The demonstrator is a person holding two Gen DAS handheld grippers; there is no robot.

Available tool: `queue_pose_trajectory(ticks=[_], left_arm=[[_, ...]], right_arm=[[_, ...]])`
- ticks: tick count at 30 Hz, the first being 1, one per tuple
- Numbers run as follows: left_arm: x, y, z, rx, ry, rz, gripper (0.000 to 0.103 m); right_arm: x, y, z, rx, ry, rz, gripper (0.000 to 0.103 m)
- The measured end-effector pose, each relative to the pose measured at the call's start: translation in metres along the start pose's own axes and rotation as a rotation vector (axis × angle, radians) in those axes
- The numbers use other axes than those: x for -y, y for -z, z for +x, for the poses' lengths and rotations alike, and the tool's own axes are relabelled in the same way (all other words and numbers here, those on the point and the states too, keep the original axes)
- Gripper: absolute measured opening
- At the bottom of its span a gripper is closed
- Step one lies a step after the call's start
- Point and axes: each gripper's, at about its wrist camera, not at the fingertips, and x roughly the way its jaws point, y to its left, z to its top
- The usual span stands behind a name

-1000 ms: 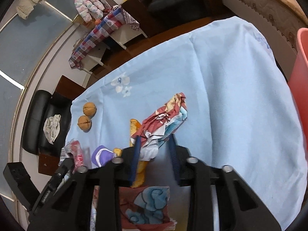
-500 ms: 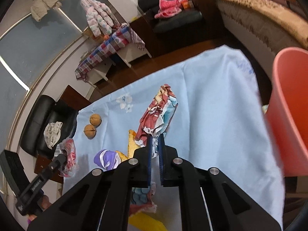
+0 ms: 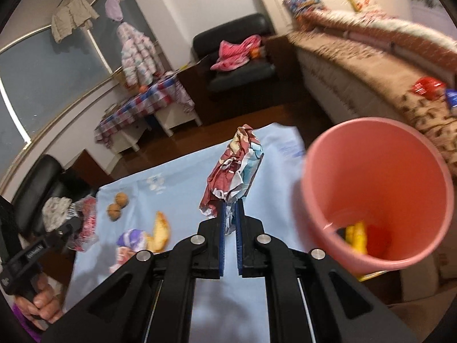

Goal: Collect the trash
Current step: 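Carry the bag and wrapper over the bucket and open both grippers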

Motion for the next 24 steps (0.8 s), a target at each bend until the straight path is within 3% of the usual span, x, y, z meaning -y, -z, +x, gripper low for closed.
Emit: queue_pose_trajectory(ticks=[9,24], left_arm=[[0.086,-0.006,0.026,-0.055,0.118,0.084,0.009],[0.231,0.003,0.098,-0.162,0.243,0.238,0.009]], right_arm=[[0.061,-0.003,-0.040,0.083,0.167,-0.011,0.007],[0.119,0.003,-0.052,0.086,0.189,0.019,0.007]])
